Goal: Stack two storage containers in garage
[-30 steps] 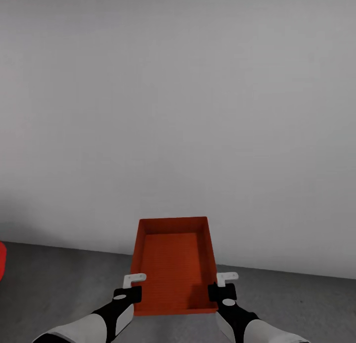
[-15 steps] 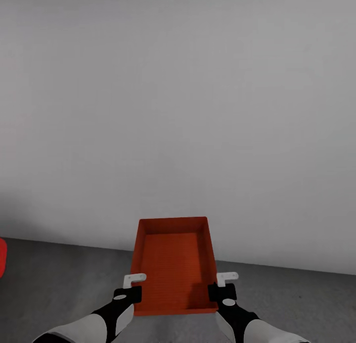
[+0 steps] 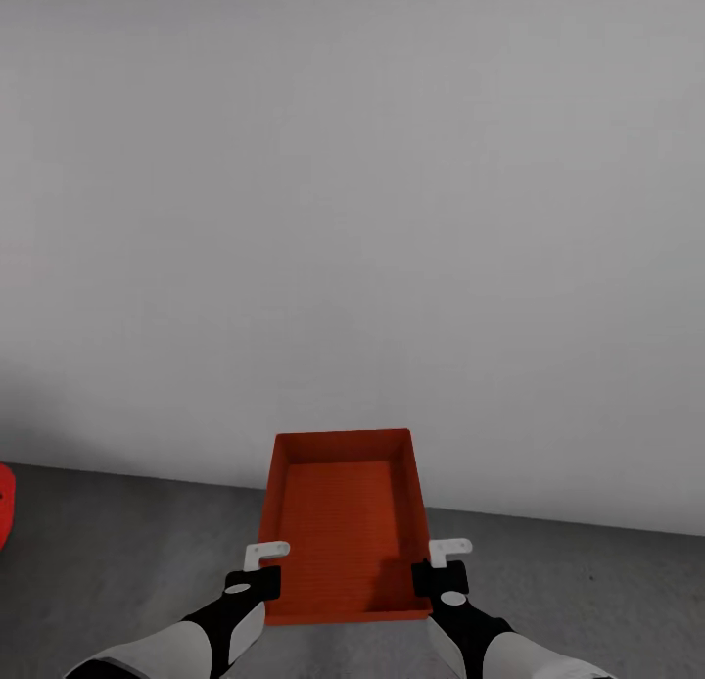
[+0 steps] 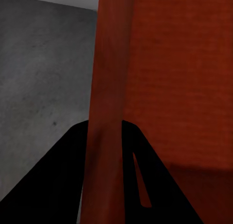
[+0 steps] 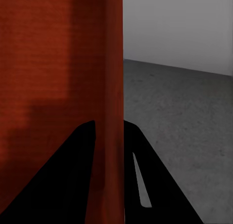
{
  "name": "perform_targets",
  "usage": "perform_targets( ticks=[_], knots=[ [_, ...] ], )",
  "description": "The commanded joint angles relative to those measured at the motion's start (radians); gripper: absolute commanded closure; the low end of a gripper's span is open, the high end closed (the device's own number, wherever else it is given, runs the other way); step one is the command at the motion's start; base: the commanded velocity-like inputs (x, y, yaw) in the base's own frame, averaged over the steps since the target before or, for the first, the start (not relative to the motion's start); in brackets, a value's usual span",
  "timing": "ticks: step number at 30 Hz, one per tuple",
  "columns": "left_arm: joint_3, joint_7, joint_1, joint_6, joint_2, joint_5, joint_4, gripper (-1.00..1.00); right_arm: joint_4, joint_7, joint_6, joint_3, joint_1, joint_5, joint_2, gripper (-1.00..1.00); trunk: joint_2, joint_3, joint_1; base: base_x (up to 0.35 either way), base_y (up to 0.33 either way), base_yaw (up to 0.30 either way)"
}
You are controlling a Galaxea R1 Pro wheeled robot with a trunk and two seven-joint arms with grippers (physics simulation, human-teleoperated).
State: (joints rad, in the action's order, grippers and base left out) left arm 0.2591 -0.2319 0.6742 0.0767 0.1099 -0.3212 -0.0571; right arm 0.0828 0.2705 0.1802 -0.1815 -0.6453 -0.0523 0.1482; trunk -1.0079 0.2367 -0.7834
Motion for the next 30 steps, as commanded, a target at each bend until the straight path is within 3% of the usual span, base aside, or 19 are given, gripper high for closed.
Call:
perform_targets(
  ticks=[1,21,30],
  knots=[
    [-0.026,-0.015,0.001,0.059,-0.003,0.002,-0.001,1.00,-0.002,-0.017,-0.001,0.066,-0.001,-0.052,0.001,1.00,-0.001,0.003,0.000,0.000,0.000,0.000],
    [-0.026,-0.026,0.001,0.058,-0.001,0.002,-0.001,1.00,-0.002,-0.017,-0.001,0.066,-0.001,-0.052,0.001,1.00,-0.001,0.036,0.000,0.000,0.000,0.000],
    [-0.026,-0.024,0.001,0.059,-0.003,0.002,-0.001,1.00,-0.002,-0.017,-0.001,0.066,-0.001,-0.052,0.001,1.00,-0.064,0.078,-0.035,0.000,0.000,0.000]
  ],
)
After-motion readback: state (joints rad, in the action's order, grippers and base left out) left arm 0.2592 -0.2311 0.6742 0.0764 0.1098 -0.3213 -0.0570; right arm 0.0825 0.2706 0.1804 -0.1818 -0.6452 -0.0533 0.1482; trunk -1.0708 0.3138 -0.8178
